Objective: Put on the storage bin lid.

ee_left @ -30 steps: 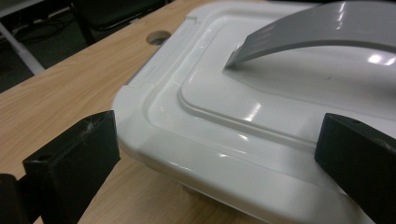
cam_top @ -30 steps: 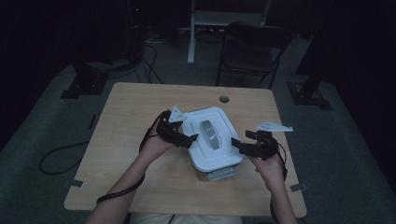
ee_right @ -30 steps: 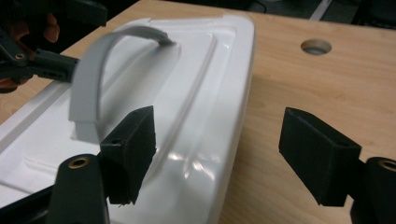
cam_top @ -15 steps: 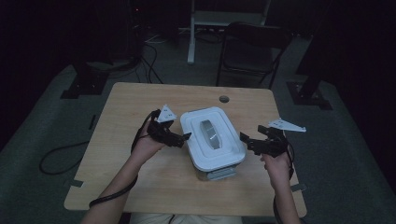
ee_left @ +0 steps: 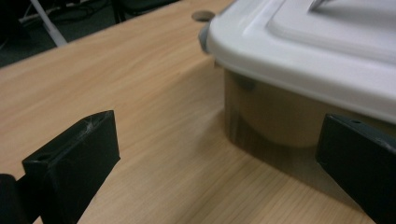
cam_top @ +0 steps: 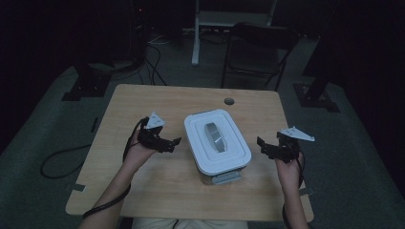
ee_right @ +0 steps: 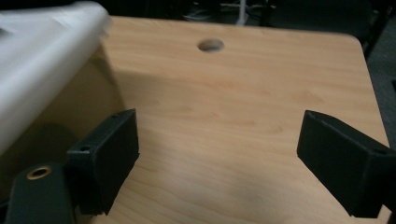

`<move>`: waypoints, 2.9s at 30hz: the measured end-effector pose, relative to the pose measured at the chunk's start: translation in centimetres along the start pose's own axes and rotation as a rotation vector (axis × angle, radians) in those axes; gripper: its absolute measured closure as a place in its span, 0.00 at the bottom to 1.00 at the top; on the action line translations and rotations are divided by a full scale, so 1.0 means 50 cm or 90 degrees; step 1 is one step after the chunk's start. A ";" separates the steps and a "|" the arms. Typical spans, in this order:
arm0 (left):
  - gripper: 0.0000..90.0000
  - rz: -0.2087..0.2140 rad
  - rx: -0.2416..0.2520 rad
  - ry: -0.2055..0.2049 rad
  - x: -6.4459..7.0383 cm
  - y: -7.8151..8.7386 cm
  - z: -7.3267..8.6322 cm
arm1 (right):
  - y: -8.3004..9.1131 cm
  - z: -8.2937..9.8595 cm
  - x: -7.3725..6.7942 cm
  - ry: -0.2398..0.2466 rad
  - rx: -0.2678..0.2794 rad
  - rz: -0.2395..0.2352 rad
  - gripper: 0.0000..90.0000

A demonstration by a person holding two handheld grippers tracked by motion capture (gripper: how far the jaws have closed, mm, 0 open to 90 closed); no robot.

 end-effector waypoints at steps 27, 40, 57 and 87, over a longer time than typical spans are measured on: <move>0.00 0.004 -0.048 -0.009 -0.005 -0.054 0.068 | -0.077 0.098 -0.158 0.033 -0.006 -0.133 0.15; 0.00 0.002 -0.048 -0.010 -0.042 -0.027 0.103 | -0.069 0.112 -0.132 0.068 -0.041 -0.074 0.14; 0.01 -0.019 -0.047 0.009 -0.089 0.026 0.153 | -0.019 0.142 -0.055 0.037 -0.025 0.018 0.14; 0.01 -0.116 -0.011 0.116 -0.206 0.147 0.248 | -0.006 0.188 -0.025 0.011 -0.071 0.104 0.14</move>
Point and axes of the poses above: each handheld gripper's, and its own axes: y roughly backward along the jaws, z roughly out of its underside, x roughly to its right, the point moved 3 cm from there along -y, roughly forward along the jaws, and after that the axes turned 15 degrees about y, right-handed, at the moved point
